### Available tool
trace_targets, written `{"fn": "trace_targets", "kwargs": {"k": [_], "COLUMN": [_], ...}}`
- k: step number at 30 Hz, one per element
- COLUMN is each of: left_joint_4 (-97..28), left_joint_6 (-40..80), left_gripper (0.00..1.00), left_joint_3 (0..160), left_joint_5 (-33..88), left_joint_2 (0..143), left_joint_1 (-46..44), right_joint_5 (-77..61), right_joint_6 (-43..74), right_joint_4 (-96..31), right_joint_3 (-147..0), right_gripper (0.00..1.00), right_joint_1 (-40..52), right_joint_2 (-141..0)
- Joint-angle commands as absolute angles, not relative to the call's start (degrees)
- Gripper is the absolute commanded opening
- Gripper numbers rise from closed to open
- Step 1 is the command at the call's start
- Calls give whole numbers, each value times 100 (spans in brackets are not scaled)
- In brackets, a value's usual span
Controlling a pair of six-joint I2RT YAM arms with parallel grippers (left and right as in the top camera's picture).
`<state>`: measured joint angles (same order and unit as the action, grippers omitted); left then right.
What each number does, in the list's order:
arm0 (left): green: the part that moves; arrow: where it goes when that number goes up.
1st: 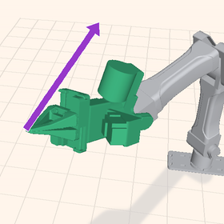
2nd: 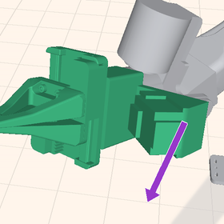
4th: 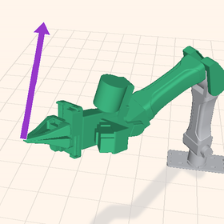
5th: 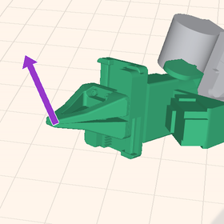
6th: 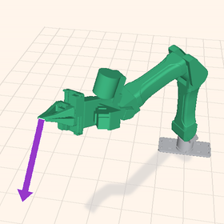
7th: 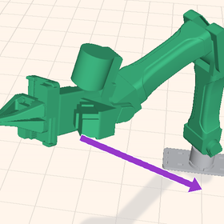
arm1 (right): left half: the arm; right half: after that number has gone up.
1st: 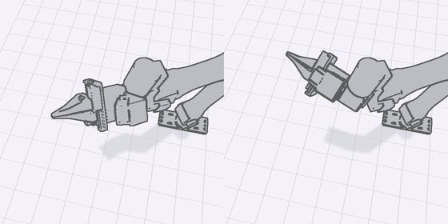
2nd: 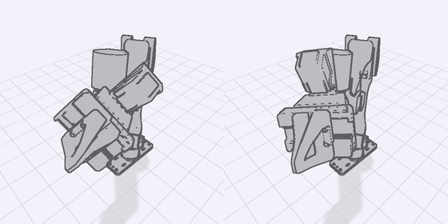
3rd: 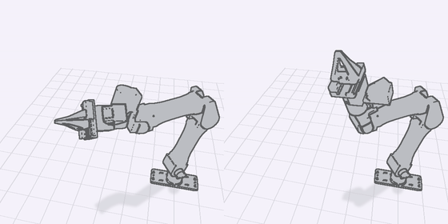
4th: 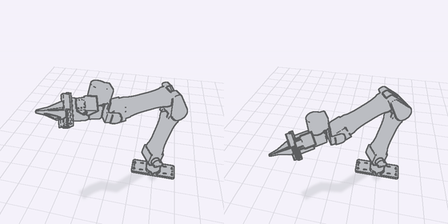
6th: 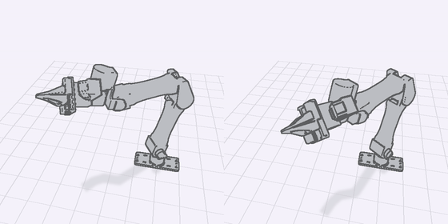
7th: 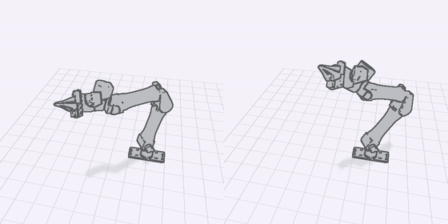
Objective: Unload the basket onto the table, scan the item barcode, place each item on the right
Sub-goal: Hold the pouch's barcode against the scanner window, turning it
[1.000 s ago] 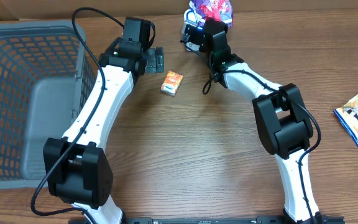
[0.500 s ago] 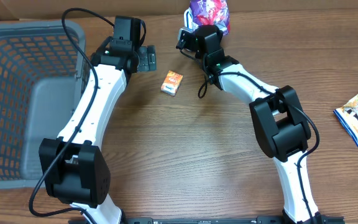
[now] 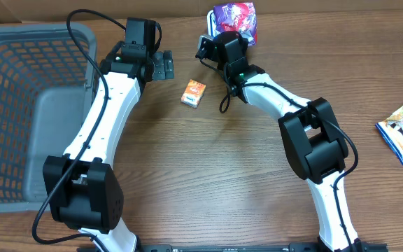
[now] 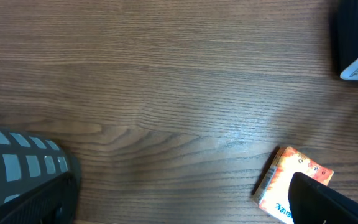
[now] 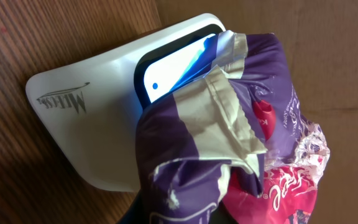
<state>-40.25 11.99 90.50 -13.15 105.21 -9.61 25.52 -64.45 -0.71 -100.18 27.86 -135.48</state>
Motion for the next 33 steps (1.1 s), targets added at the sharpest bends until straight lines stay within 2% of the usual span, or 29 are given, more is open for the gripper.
{"fn": "trace_targets", "kwargs": {"k": [1,25,33], "left_joint_4": [-4003,-4049,-4084], "left_joint_6": [1135,1181,1184], "left_gripper": [100,100,100], "left_joint_3": [9203,9201,9198], "left_joint_5": [-1413,-1391,-1389], "left_joint_2": [10392,10392,10392], "left_joint_1": [-928,-928,-930], "right_joint_5": [2206,2200,2316], "right_joint_6": [-6423,-6427,-6475], "right_joint_4": [-331,-311,110], "right_joint_3": [-9856,-9856,-9856], "right_gripper": [4,4,4], "right_joint_1": [2877,2864,2692], "right_joint_2": [-13583,-12954,-12857]}}
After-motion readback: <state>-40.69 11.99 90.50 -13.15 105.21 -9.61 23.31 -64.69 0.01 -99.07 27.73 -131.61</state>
